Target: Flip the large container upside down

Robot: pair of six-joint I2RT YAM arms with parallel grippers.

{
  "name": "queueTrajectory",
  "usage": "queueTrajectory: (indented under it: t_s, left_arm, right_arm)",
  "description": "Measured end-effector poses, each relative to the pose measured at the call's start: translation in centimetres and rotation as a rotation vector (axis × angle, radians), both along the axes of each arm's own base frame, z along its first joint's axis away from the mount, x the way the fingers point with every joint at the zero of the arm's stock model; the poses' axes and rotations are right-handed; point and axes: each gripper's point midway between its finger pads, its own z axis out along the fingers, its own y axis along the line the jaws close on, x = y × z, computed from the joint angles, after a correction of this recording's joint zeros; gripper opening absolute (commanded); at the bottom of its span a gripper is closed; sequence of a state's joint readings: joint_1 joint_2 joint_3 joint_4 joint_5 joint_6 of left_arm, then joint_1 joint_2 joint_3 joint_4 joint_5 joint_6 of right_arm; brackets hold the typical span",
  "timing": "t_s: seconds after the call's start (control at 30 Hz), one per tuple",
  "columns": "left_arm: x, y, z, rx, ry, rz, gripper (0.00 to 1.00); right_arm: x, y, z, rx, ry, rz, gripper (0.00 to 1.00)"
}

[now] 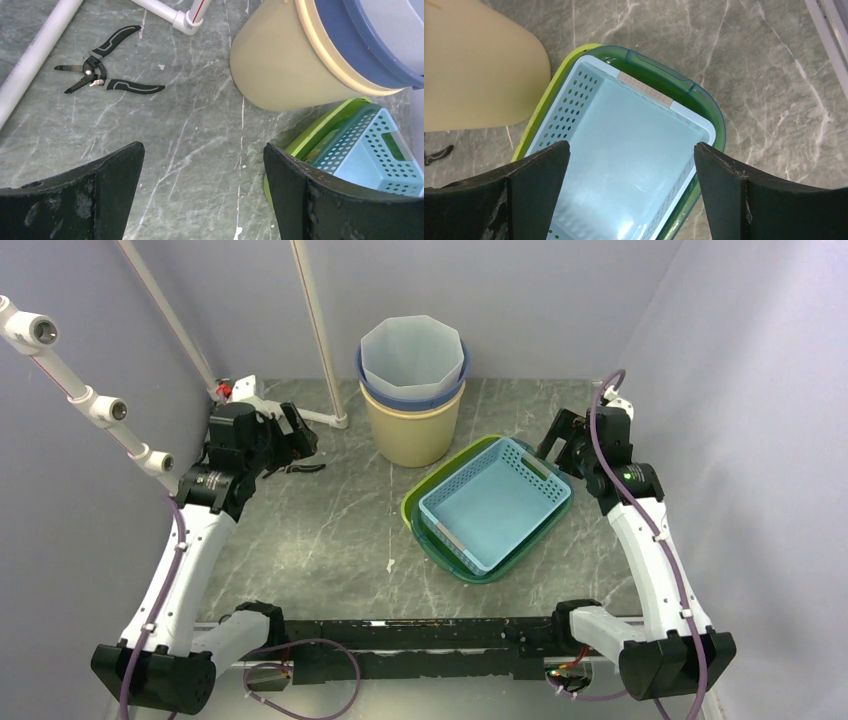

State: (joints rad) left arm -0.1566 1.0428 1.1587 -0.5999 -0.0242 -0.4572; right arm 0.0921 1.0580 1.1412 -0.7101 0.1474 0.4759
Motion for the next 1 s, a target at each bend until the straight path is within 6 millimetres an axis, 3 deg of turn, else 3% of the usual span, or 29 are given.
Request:
queueTrajectory:
  t_s: [0.23,0.5,0.63,0.77,0.87,1.0]
  left_arm:
    - [-0.1,-1.5,-0.8,-0.065,0.016,-0.052,0.95]
    - [-0.5,-4.7,-2.2,-0.167,0.040,-0.204,0.95]
    - [-0.4,-6.1,-2.9,-0.203,0.064,-0.279,0.95]
    - [0.0,-7.5,-4.0,-0.241,0.106,-0.353,0.95]
    - [0.3,-8.2,-5.3,-0.263,0.154,-0.385,0.95]
    - [0.4,-8.9,-6.7,-0.282,0.206,-0.411,0.95]
  right_arm:
    - [-0.5,0.0,1.0,0.042,-0.046,-0.035,1.00]
    - [-5.1,-0.8,0.8,0.159,-0.122,-0.167,1.00]
    - [-6.4,-2.5,-1.5,0.131,-0.010,-0.302,1.00]
    - [-7.8,-3.0,-4.3,0.106,0.101,-0.344,1.00]
    - [-8.8,-2.6,-6.6,0.116,0.173,-0.346,0.99]
    - [-9.7,-0.7,-9.9,0.187,0.279,-0.293,0.97]
